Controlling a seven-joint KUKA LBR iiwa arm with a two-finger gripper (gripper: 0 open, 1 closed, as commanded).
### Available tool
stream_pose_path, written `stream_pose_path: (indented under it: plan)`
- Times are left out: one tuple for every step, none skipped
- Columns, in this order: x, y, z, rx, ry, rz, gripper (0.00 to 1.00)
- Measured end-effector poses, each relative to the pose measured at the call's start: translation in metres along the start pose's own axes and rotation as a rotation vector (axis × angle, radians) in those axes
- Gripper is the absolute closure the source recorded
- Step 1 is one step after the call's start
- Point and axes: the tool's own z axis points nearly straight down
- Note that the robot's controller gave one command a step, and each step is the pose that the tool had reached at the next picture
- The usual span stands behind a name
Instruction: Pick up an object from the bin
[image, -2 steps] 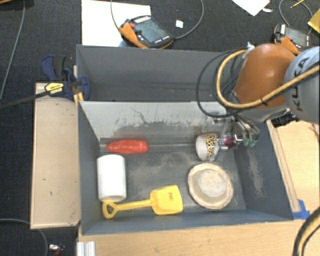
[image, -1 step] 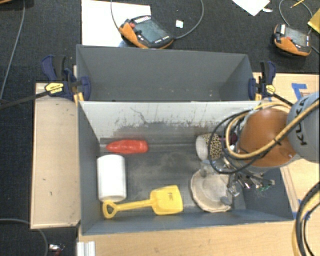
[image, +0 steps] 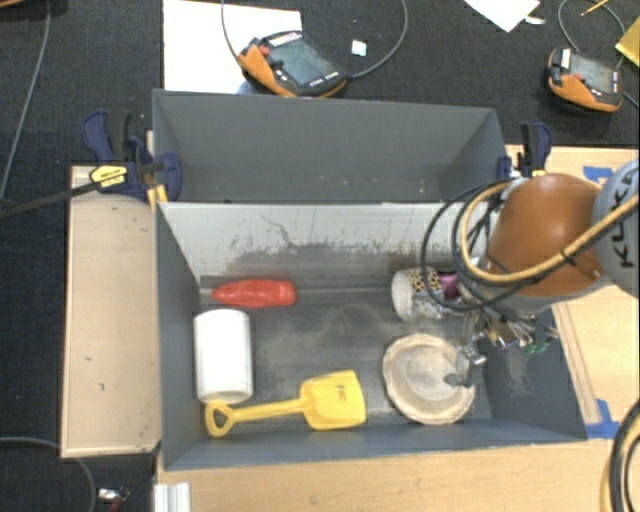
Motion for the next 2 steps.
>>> stream_pose_path:
  plan:
    - [0.018, 0.051, 0.035, -0.007, 0.004, -0.475, 0.00]
    - [-0.003, 0.025, 0.064, 0.000, 0.000, -0.526, 0.00]
